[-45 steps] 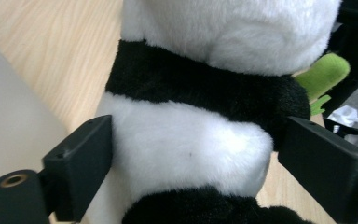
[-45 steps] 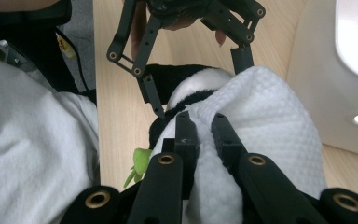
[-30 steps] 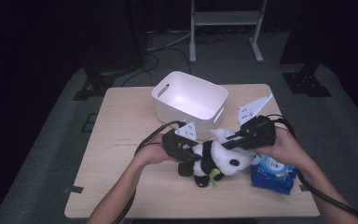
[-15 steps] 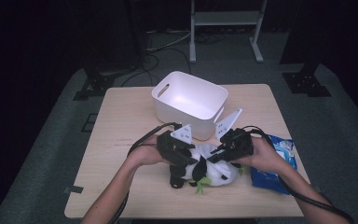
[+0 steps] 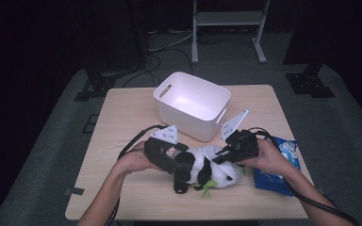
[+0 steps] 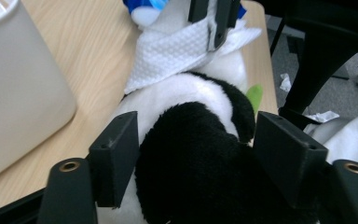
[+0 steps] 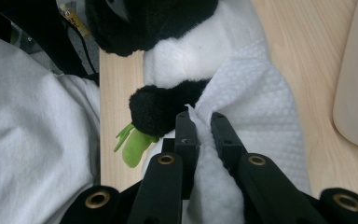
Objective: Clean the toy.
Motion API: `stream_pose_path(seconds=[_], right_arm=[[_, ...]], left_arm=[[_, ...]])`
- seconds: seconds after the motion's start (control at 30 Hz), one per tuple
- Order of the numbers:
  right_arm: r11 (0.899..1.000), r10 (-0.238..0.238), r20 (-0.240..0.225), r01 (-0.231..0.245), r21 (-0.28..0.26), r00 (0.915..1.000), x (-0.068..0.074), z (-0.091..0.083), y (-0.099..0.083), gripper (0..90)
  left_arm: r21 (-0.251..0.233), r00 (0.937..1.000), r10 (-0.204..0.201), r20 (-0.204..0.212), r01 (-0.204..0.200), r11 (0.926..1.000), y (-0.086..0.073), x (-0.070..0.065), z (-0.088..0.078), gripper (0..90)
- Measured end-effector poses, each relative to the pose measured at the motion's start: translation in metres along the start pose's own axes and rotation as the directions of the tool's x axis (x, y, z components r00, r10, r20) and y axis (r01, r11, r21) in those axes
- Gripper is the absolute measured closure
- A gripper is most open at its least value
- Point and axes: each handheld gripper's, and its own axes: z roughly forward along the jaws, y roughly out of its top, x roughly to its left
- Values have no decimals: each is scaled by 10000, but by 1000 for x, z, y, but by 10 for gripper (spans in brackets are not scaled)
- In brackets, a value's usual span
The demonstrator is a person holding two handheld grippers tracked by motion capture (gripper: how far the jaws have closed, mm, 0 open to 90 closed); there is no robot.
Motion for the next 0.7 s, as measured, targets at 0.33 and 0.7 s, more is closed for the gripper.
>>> stream_pose_path(seconds=[0.33, 0.7], right_arm=[[9956, -726, -418, 700, -622, 9965, 9, 8, 33, 825], [9988, -422, -280, 429, 255, 9987, 0, 22, 22, 826]], left_arm=[[161, 9998, 117, -160, -114, 9998, 2, 1, 9, 321], [-320, 9992, -148, -377, 136, 9994, -5, 1, -8, 211]])
